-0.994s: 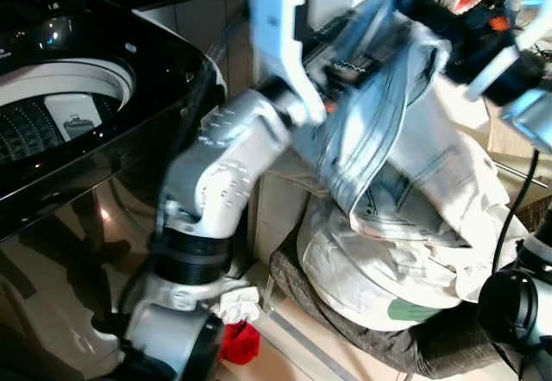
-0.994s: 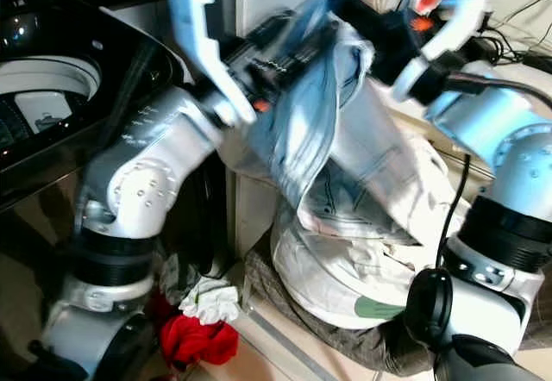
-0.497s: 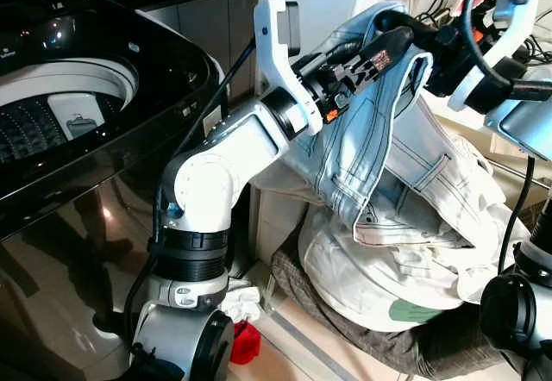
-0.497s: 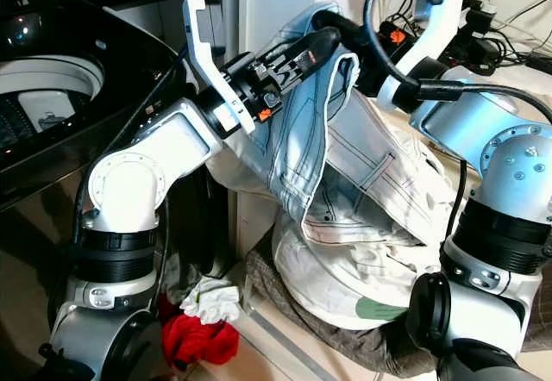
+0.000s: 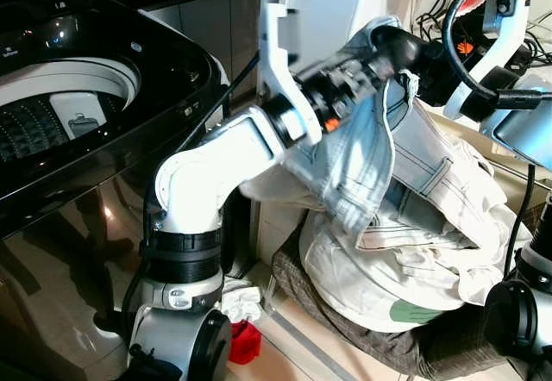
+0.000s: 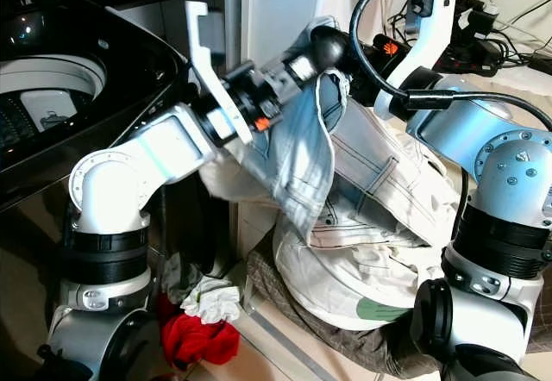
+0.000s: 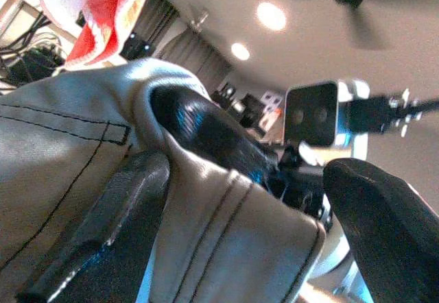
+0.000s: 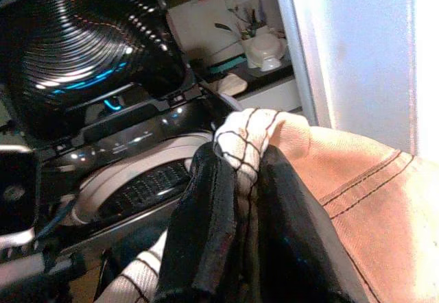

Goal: Clothes washing

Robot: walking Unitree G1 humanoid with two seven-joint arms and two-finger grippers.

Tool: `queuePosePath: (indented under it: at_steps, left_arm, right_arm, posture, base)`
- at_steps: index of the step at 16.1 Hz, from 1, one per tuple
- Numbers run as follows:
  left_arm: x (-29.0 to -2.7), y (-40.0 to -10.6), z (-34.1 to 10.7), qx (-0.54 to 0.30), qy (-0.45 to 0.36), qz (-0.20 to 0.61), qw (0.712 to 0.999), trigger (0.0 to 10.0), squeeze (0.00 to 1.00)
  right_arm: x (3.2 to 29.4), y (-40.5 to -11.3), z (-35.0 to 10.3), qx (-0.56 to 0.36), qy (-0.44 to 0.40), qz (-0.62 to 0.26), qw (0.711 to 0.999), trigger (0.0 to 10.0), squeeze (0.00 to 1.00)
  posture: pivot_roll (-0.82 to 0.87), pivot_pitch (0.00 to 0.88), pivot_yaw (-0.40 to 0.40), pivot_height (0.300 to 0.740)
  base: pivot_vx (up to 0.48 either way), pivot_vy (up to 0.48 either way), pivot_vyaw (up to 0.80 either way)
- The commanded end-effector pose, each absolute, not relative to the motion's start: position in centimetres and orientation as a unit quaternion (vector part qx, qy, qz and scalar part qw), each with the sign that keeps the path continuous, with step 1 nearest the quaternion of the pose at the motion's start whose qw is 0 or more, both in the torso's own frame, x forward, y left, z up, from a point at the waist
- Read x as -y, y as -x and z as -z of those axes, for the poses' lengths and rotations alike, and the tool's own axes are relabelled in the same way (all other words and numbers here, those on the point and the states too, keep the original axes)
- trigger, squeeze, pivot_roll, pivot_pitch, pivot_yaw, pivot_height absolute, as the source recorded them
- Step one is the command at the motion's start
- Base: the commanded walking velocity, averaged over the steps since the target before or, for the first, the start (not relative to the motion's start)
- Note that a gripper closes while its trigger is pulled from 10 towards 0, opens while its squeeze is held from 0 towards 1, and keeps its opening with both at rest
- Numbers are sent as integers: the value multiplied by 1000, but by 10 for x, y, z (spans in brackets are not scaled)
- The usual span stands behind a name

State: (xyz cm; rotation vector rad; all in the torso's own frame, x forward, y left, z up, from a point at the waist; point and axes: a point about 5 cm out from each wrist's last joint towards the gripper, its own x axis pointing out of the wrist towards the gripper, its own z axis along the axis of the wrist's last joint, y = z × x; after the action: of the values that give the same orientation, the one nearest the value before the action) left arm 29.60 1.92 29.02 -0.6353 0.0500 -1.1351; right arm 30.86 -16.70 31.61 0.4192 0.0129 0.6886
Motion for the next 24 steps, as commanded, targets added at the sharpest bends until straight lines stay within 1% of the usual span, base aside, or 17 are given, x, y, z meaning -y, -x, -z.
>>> queuePosePath:
  at_steps: [1,3,4,5,6,7,13,19,21,22,24]
  left_arm:
    - [1,-285,-277,-69,240,563,788,10000,0]
    - [1,-287,-271,-84,208,552,803,10000,0]
    - [-1,-289,-267,-95,180,542,816,10000,0]
    - [-2,-291,-261,-100,148,529,830,4353,0]
    - [-3,-292,-261,-99,144,526,832,1059,0]
    - [-3,-292,-260,-96,141,525,834,0,0]
    - [-4,-294,-260,-81,145,520,838,0,0]
    - [-13,-305,-270,-26,174,482,858,0,0]
    - [-16,-311,-272,-13,180,460,869,0,0]
    - [-21,-317,-274,1,194,436,879,0,0]
    - [-23,-318,-276,13,200,433,879,0,0]
  right_arm:
    - [170,-307,-323,13,-193,-326,925,0,0]
    - [170,-307,-324,15,-192,-324,926,0,0]
    - [171,-306,-325,17,-192,-324,926,0,0]
    - [171,-306,-326,20,-193,-325,925,0,0]
    - [171,-306,-326,21,-193,-326,925,0,0]
    - [170,-305,-327,21,-192,-327,925,0,0]
    - [169,-305,-328,26,-196,-332,922,0,0]
    - [168,-306,-329,25,-199,-335,920,0,0]
    - [168,-306,-328,25,-199,-335,921,0,0]
    - [168,-307,-328,24,-200,-332,921,0,0]
    - [169,-306,-328,25,-200,-331,922,0,0]
  posture:
    - [-42,0,-78,740]
    - [-43,0,-77,740]
    - [-45,0,-74,740]
    - [-45,0,-74,740]
    - [-45,0,-74,740]
    - [-45,0,-74,740]
    - [-42,0,-73,740]
    - [-39,0,-80,740]
    - [-40,0,-80,740]
    - [-40,0,-80,740]
    - [-42,0,-77,740]
  base:
    - [0,0,0]
    - [0,0,0]
    - [0,0,0]
    - [0,0,0]
    - [0,0,0]
    - [0,0,0]
    - [0,0,0]
    - [0,0,0]
    - [0,0,0]
    - [0,0,0]
    - [0,0,0]
